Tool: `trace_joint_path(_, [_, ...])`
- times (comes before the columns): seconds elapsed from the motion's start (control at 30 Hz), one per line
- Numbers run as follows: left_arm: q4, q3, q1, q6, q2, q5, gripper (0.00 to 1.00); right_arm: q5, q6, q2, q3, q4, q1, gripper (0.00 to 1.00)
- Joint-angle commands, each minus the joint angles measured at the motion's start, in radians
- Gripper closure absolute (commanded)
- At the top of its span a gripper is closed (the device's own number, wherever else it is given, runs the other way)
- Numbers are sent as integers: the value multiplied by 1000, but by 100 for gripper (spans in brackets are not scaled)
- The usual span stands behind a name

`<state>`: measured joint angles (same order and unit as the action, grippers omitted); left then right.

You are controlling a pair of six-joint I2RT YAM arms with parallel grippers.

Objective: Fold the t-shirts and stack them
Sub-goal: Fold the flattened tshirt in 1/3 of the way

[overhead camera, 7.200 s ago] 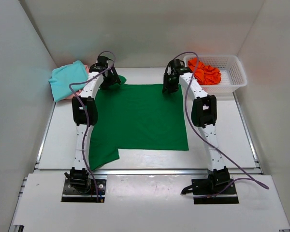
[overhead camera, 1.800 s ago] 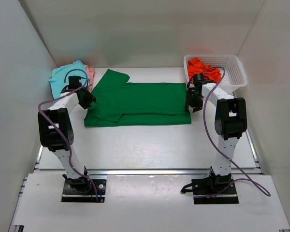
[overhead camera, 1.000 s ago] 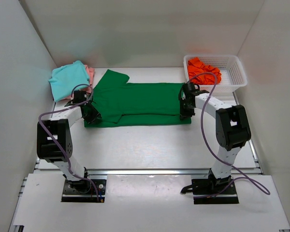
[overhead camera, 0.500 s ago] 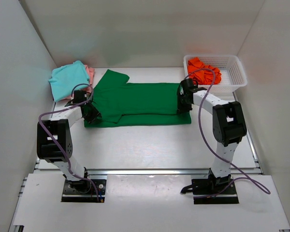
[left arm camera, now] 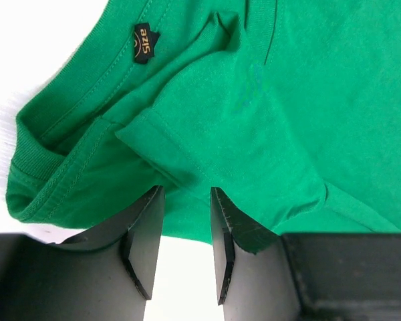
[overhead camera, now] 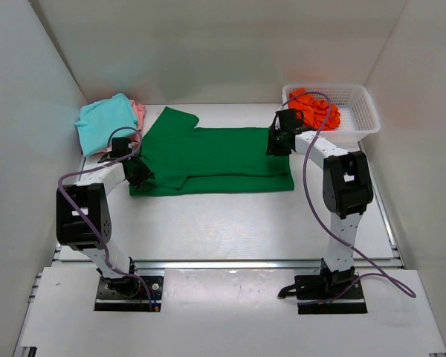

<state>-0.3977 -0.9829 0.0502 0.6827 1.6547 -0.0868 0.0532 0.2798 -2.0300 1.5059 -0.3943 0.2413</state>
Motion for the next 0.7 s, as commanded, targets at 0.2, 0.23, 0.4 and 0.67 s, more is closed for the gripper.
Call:
trace_joint_path(0.2, [0,15,-3,-6,-39,-8,55,25,18,158,-159,90,27,73])
trace_joint_path(0.23, [6,21,-7,-9,-38,-4,55,28,21,174,-200,95,35,76])
trace_joint_path(0.4, [0,-6,-10,-8,-13,-7,55,42,32,182,-280,117,72,83])
trace_joint_path(0.67, [-6,-5,2,-11,-21,-5,55,46,42,127,-260,137,92,85])
